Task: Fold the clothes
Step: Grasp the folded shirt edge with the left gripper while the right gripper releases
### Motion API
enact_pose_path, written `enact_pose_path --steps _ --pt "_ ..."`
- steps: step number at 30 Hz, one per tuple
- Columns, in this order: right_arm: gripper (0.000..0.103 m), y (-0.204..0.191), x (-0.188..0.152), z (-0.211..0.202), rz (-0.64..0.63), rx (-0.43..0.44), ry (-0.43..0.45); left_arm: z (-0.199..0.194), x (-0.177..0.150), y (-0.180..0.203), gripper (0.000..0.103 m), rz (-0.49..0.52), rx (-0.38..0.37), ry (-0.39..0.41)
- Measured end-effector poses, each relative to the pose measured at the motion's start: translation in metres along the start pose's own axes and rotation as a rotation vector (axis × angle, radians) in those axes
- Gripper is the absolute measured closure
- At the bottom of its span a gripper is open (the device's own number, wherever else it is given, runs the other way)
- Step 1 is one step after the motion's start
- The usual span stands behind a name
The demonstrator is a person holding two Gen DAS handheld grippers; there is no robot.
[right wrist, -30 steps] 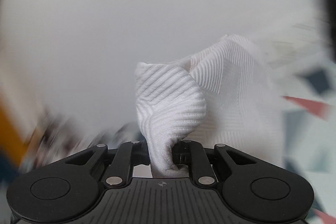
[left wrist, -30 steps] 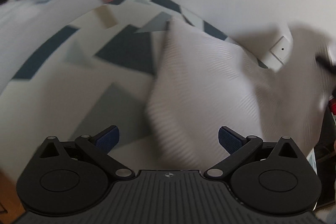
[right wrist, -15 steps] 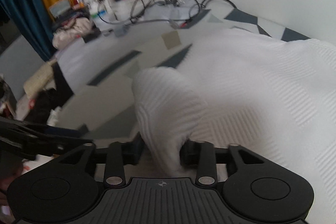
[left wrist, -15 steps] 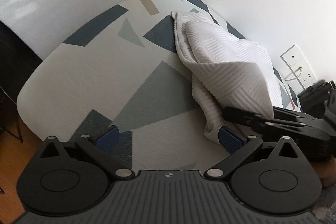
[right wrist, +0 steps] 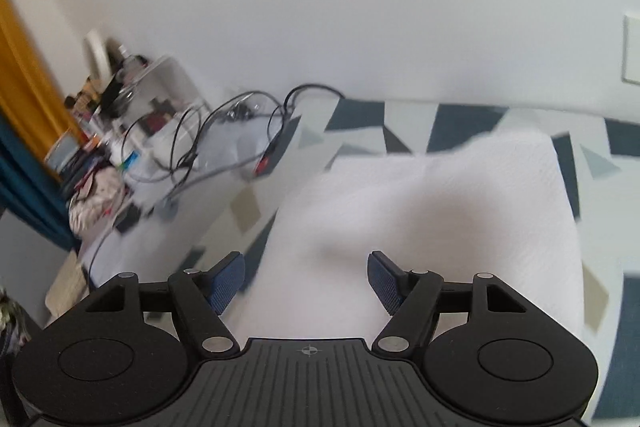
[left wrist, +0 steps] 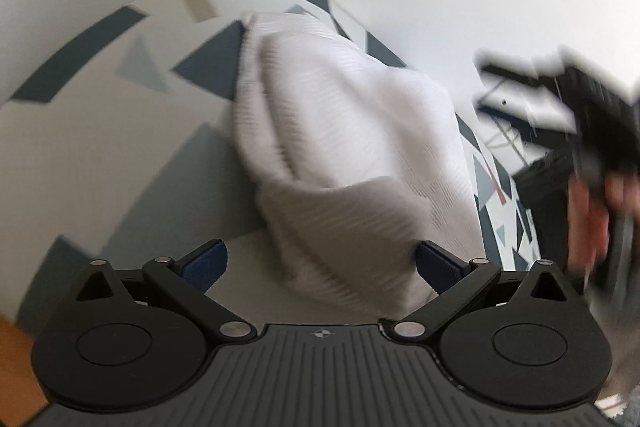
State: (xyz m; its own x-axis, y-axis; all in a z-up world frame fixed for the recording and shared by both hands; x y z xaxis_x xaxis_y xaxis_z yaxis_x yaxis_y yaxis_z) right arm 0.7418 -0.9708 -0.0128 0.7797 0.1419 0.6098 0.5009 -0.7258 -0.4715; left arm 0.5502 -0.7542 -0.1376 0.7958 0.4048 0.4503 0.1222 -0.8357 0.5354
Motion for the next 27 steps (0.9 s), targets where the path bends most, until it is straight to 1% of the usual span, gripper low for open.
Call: enact_pose_path --steps 1,3,4,6,8,9,11,12,13,14,15,16,17,18,19,20,23,27 --pt "0.035 -0.004 0.011 0.013 -0.022 -0.01 -0.02 0.002 0.001 0.006 0.0 0.01 -0.003 0.004" --pt "0.023 -0.013 0.031 0.044 -0.067 -0.025 -0.073 0.005 0.002 0.015 0.0 0.022 -0.012 0.02" --pt "0.023 -0.02 0.036 0.063 -0.086 -0.032 -0.109 0.007 0.002 0.019 0.0 0.03 -0.009 0.027" --pt "0.021 -0.038 0.04 0.108 -0.122 -0.069 -0.186 0.016 0.0 0.024 0.0 0.071 0.033 0.027" --pt "0.02 -0.053 0.034 0.155 -0.174 -0.16 -0.271 0.029 -0.001 0.026 0.001 0.126 0.095 0.028" --pt "0.018 -0.061 0.027 0.18 -0.213 -0.211 -0.325 0.034 -0.001 0.026 0.002 0.143 0.123 0.031" --pt "0.018 -0.069 0.011 0.224 -0.279 -0.323 -0.427 0.036 -0.002 0.025 0.021 0.136 0.134 0.042" --pt "0.018 -0.071 0.005 0.24 -0.309 -0.379 -0.458 0.034 -0.002 0.024 0.023 0.129 0.135 0.049" --pt "0.018 -0.072 0.0 0.254 -0.339 -0.436 -0.482 0.031 -0.002 0.025 0.032 0.135 0.14 0.065" --pt "0.018 -0.073 -0.003 0.266 -0.379 -0.482 -0.501 0.027 -0.002 0.026 0.043 0.154 0.144 0.084" --pt "0.019 -0.074 -0.005 0.275 -0.419 -0.516 -0.519 0.024 -0.003 0.028 0.047 0.182 0.15 0.101" --pt "0.019 -0.075 -0.006 0.279 -0.436 -0.531 -0.528 0.02 -0.004 0.031 0.055 0.213 0.157 0.116" --pt "0.024 -0.077 -0.006 0.282 -0.446 -0.539 -0.535 0.017 -0.005 0.034 0.061 0.243 0.159 0.131" --pt "0.046 -0.079 -0.004 0.283 -0.43 -0.531 -0.537 0.014 -0.005 0.038 0.064 0.273 0.161 0.146" --pt "0.064 -0.081 -0.002 0.282 -0.405 -0.518 -0.538 0.01 -0.006 0.042 0.073 0.308 0.165 0.164" --pt "0.096 -0.081 0.001 0.28 -0.374 -0.508 -0.541 0.007 -0.007 0.047 0.078 0.343 0.17 0.179" --pt "0.095 -0.079 0.014 0.267 -0.32 -0.46 -0.517 0.0 -0.006 0.058 0.08 0.414 0.166 0.211" --pt "0.096 -0.066 0.036 0.231 -0.179 -0.379 -0.462 -0.003 -0.005 0.071 0.081 0.473 0.15 0.232"
Point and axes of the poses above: each gripper's, at about its wrist camera, not at the fingertips, and z roughly the way its jaws point, y to its right, x to its top, the point moved 7 cm from there along z, roughly the way its jaws point, and after that the axes turned 4 degrees about x, right-handed, at the moved point
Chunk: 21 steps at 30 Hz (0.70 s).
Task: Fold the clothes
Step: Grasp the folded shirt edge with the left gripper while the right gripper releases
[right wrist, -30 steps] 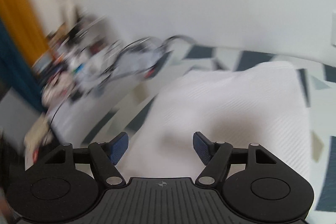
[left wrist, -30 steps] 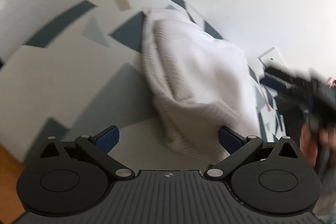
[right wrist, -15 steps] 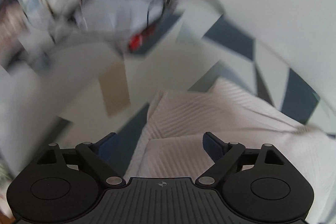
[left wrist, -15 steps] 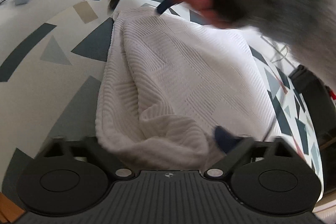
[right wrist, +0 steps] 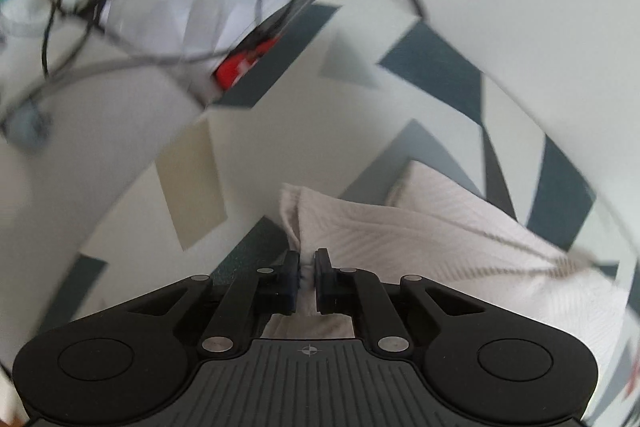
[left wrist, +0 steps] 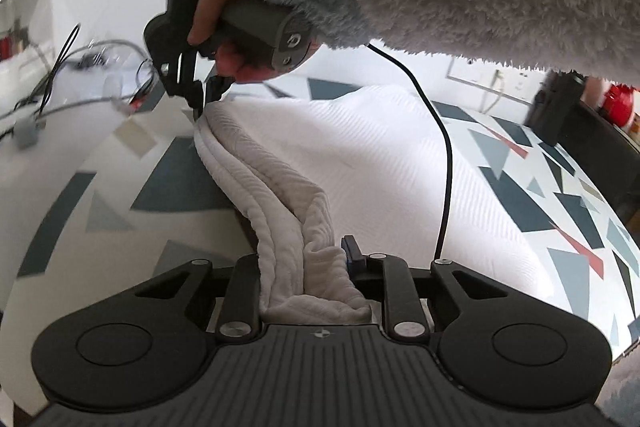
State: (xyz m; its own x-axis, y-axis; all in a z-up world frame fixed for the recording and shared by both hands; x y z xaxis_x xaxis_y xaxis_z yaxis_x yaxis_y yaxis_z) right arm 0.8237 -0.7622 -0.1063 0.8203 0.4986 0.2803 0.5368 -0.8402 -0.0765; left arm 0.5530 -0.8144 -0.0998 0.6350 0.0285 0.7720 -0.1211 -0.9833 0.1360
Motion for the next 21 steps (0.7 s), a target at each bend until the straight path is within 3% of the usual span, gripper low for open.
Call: enact_pose_path --steps 5,8,11,17,21 --pt "0.089 0.044 -0.003 -0.02 0.145 0.072 -0.005 -0.006 0.004 0.018 0.082 0.083 -0.021 0.031" --pt "0.064 0.058 -0.007 -0.021 0.222 0.098 -0.019 -0.007 0.005 0.025 0.082 0.117 -0.038 0.032" --pt "0.048 0.058 -0.012 -0.026 0.247 0.095 -0.019 -0.007 0.004 0.027 0.081 0.125 -0.05 0.026" --pt "0.027 0.026 -0.012 -0.041 0.092 0.025 -0.03 -0.008 0.003 0.025 0.081 0.118 -0.054 0.021" --pt "0.026 0.008 -0.026 -0.046 -0.035 -0.094 -0.082 -0.007 0.002 0.024 0.081 0.11 -0.05 0.016"
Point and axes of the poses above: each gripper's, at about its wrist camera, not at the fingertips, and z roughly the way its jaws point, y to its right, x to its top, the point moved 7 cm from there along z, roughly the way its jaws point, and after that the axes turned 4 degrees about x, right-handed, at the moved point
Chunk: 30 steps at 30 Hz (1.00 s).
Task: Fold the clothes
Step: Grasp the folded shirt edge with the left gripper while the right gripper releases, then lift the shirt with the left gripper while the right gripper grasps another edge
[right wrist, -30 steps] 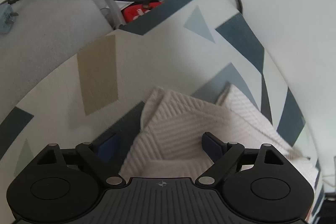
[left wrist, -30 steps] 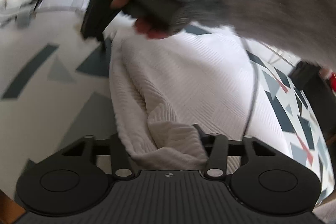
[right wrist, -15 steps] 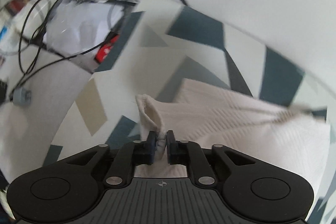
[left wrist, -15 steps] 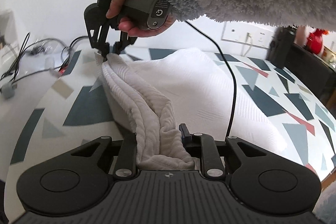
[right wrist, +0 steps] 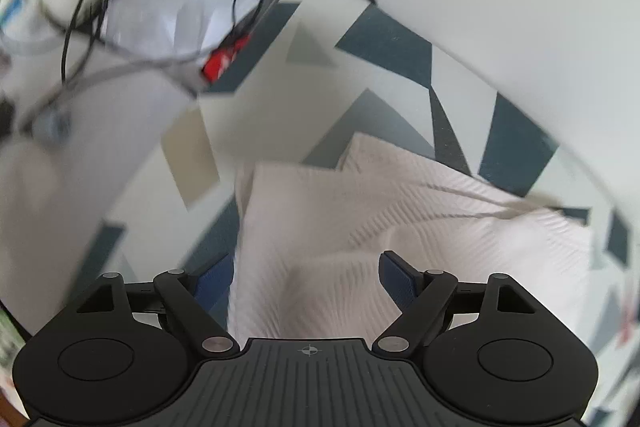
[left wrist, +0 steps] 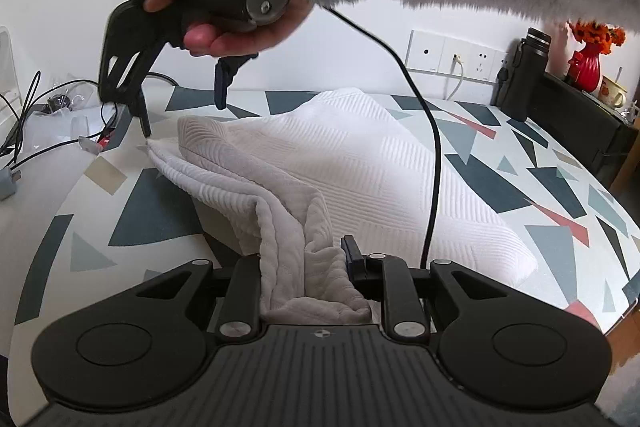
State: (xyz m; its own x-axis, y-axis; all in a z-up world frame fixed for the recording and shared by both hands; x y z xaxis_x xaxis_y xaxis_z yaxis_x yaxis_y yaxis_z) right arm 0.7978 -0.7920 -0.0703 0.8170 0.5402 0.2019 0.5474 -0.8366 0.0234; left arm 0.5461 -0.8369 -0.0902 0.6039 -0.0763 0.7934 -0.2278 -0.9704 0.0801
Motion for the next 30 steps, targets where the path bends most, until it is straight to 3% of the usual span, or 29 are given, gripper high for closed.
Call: enact_pose_path --steps 8,10,11,12,14,16,21,25,28,30 --pt "0.025 -0.028 -0.018 0.008 -0.068 -0.064 -0.033 0.001 -0.001 -0.002 0.081 -0.036 0.0 0.0" --pt "0.03 -0.032 -0.022 0.019 -0.079 -0.089 -0.043 0.001 -0.001 -0.003 0.081 -0.04 0.004 0.0" --pt "0.041 -0.034 -0.024 0.025 -0.085 -0.103 -0.047 0.001 -0.002 -0.003 0.081 -0.04 0.008 -0.003" --pt "0.067 -0.035 -0.026 0.031 -0.091 -0.117 -0.052 0.001 -0.003 -0.004 0.081 -0.04 0.014 -0.007" --pt "0.088 -0.029 -0.025 0.031 -0.075 -0.112 -0.031 0.001 -0.005 -0.006 0.081 -0.038 0.026 -0.015" --pt "0.09 -0.013 -0.016 0.019 -0.004 -0.035 0.015 0.0 -0.005 -0.008 0.081 -0.042 0.035 -0.016" --pt "0.091 0.059 -0.005 -0.034 0.251 0.304 0.189 -0.006 0.011 -0.007 0.081 0.001 0.044 0.017" --pt "0.091 0.151 -0.032 -0.06 0.497 0.535 0.313 -0.006 0.035 0.001 0.081 0.053 0.001 0.023" --pt "0.091 0.21 -0.065 -0.067 0.653 0.643 0.392 -0.005 0.052 0.023 0.081 0.086 -0.067 0.029" --pt "0.091 0.244 -0.087 -0.07 0.735 0.692 0.441 -0.001 0.066 0.05 0.081 0.164 -0.066 0.032"
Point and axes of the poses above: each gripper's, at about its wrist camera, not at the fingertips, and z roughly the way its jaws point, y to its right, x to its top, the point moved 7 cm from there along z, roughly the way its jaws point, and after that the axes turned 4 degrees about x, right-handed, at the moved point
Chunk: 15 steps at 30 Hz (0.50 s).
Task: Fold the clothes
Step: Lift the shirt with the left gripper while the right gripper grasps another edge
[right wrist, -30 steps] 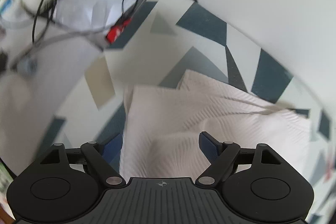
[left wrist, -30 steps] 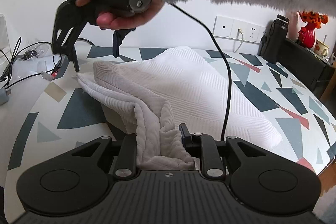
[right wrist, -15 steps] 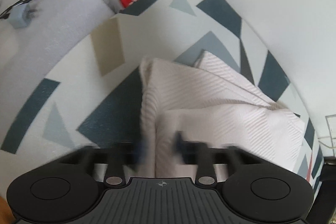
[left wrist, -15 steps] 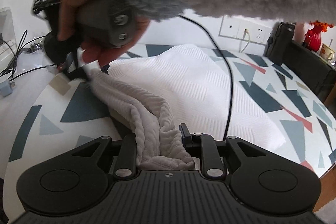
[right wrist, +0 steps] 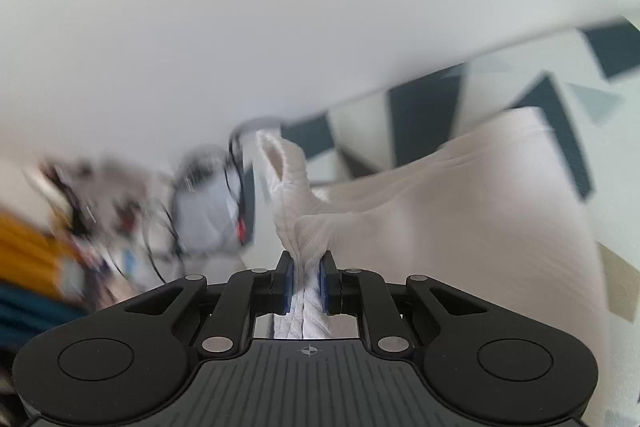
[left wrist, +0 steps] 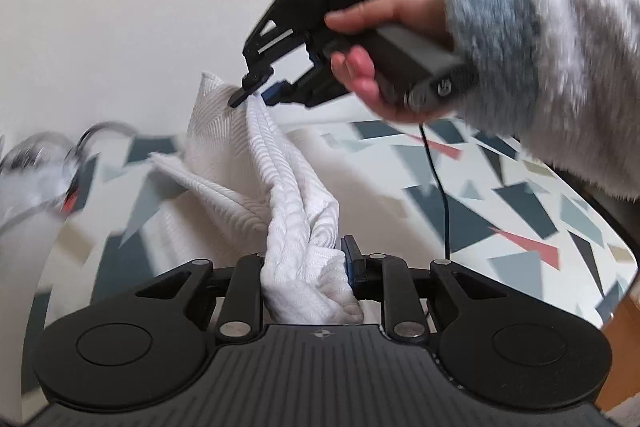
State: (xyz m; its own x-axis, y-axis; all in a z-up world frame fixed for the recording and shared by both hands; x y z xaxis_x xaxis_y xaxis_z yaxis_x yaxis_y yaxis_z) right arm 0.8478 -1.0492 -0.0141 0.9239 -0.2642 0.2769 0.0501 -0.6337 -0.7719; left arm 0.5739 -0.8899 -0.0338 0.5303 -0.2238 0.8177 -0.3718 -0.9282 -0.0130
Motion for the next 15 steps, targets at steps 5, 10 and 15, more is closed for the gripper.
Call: enact_pose_path --steps 5,10,15 --pt "0.091 0.051 0.008 -0.039 0.132 0.049 0.09 0.011 0.015 0.023 0.081 0.081 0.07 -0.023" --pt "0.091 0.041 -0.009 -0.016 0.133 0.121 0.07 0.006 0.0 0.003 0.083 -0.018 0.11 -0.043" --pt "0.091 -0.016 -0.028 0.04 0.014 0.137 -0.057 -0.011 -0.031 -0.028 0.084 -0.168 0.281 -0.145"
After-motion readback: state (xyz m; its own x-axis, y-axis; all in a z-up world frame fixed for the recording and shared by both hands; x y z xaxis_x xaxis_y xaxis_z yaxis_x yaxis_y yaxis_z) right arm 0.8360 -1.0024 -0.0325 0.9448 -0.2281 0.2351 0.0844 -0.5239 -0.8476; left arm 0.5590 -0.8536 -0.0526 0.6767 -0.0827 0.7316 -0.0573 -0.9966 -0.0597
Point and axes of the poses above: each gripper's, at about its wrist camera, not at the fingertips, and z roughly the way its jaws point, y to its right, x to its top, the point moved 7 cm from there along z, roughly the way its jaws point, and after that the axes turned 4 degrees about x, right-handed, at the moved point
